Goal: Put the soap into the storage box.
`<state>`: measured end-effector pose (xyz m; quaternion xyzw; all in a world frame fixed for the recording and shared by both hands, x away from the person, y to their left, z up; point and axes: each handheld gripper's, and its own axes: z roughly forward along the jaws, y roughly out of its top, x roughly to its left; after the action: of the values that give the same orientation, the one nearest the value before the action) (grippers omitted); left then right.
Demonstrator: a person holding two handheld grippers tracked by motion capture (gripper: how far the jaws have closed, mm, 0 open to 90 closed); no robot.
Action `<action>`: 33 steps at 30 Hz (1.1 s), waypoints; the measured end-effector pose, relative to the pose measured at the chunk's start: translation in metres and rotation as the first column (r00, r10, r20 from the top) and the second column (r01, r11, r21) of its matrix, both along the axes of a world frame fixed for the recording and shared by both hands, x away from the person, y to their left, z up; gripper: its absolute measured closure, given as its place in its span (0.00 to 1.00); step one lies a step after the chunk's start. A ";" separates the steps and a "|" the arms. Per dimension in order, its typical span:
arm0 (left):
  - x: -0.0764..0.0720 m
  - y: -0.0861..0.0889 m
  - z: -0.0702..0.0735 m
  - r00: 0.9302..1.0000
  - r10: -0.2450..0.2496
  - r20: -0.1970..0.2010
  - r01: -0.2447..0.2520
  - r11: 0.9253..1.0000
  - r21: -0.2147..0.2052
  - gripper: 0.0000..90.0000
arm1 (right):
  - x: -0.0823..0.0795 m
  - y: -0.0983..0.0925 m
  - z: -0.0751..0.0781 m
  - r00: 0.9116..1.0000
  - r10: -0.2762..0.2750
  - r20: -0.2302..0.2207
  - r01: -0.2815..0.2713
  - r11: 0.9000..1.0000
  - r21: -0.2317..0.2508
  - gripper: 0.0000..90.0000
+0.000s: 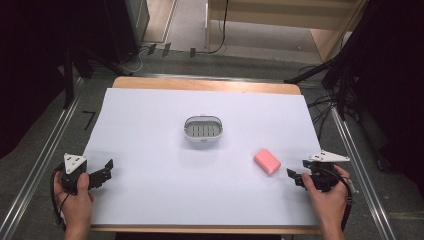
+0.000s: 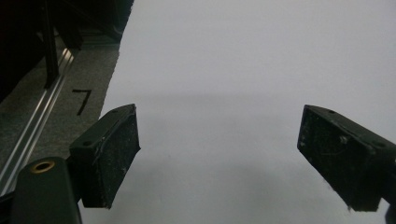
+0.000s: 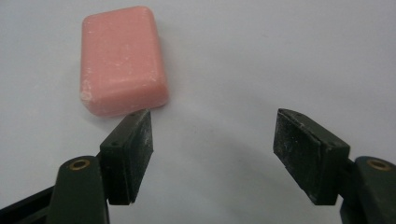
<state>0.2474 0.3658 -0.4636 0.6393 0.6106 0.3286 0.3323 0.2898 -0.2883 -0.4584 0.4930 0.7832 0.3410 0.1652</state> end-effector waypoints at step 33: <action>0.000 -0.003 0.000 1.000 -0.010 -0.004 0.010 1.000 0.025 0.15 | 0.033 0.055 0.021 0.981 0.129 -0.147 -0.137 0.990 -0.042 0.28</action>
<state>0.2479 0.3630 -0.4639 0.6472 0.6038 0.3331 0.3249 0.3227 -0.2336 -0.4378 0.4584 0.8328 0.2946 0.0980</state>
